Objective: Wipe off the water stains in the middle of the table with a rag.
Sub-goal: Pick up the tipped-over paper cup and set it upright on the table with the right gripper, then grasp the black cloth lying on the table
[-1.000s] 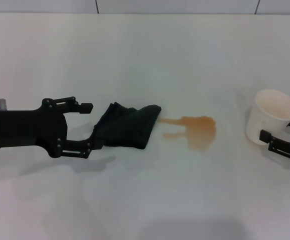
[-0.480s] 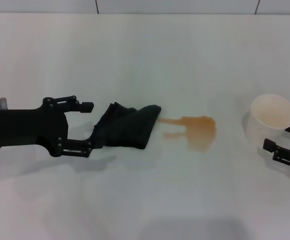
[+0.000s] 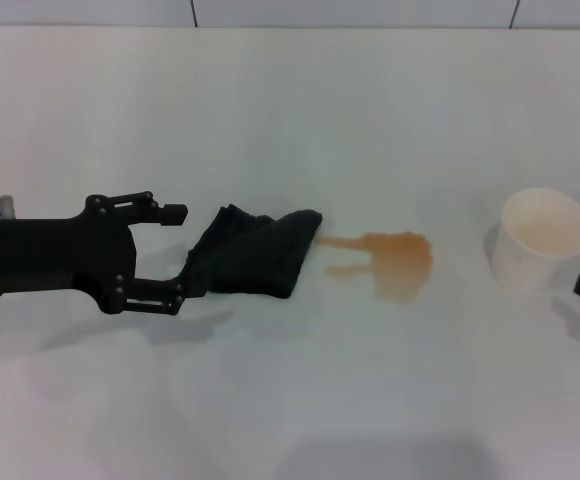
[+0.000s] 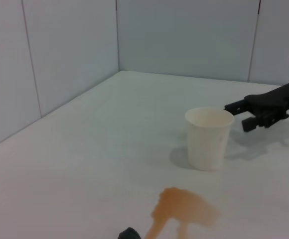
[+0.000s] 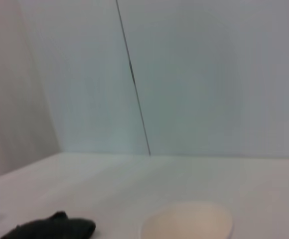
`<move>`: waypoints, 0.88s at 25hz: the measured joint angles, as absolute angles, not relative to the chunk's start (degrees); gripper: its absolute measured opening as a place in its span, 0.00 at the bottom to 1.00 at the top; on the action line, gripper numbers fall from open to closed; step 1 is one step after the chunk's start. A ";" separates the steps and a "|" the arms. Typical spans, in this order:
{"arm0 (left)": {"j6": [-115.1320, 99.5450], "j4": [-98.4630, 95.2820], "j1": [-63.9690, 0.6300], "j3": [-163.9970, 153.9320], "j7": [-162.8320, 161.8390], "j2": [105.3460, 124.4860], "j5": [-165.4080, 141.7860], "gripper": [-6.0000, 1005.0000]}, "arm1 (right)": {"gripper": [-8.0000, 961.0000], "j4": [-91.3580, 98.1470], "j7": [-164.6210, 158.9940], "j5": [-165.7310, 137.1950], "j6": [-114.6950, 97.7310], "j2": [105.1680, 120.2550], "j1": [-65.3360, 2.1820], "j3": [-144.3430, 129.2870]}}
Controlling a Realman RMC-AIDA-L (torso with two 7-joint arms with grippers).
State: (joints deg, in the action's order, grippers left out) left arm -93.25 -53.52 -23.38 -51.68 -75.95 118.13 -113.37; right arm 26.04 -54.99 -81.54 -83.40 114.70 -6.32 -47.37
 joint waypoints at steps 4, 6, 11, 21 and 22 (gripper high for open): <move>-93.25 -53.50 -23.38 -51.68 -75.86 118.12 -113.37 0.87 | 0.89 26.85 -54.46 -81.54 -87.53 114.78 -5.38 -44.09; -93.25 -53.42 -23.38 -51.67 -75.83 118.12 -113.37 0.87 | 0.89 27.09 -54.04 -81.66 -90.06 114.79 -5.12 -42.28; -92.96 -53.32 -23.44 -51.56 -75.63 118.12 -113.12 0.87 | 0.89 28.97 -53.82 -81.43 -95.69 114.79 -4.92 -41.10; -91.91 -53.08 -24.09 -51.32 -75.50 118.25 -112.87 0.87 | 0.89 36.47 -58.72 -81.54 -102.93 115.13 -8.90 -47.61; -91.73 -53.08 -24.10 -51.33 -75.50 118.27 -112.86 0.87 | 0.89 38.22 -59.89 -81.54 -101.94 115.14 -9.07 -49.27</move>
State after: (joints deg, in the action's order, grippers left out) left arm -91.73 -53.08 -24.10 -51.33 -75.50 118.27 -112.86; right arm 38.22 -59.89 -81.54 -101.94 115.14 -9.07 -49.27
